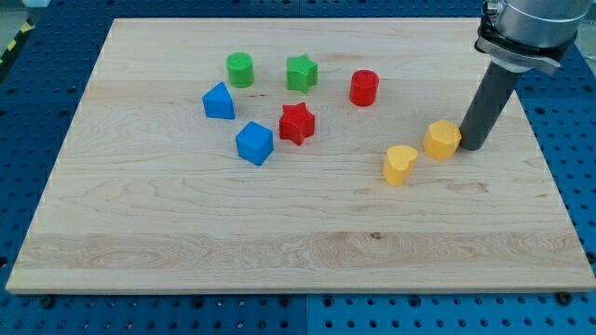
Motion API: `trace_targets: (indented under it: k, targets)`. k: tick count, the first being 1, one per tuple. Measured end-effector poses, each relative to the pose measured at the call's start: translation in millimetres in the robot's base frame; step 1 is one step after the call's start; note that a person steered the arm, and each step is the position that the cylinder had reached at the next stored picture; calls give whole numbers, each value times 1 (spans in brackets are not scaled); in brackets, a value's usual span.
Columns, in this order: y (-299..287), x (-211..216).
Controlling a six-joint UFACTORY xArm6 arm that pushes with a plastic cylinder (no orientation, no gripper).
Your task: Push the yellow hexagon diagonal to the yellow heart
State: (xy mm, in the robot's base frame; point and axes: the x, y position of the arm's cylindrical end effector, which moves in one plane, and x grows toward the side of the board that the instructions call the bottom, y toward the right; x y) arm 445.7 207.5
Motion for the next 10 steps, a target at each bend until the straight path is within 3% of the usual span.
trace_targets:
  k: [2,9,10]
  targets:
    - [9,50]
    - [-36,-4]
    - [-36,22]
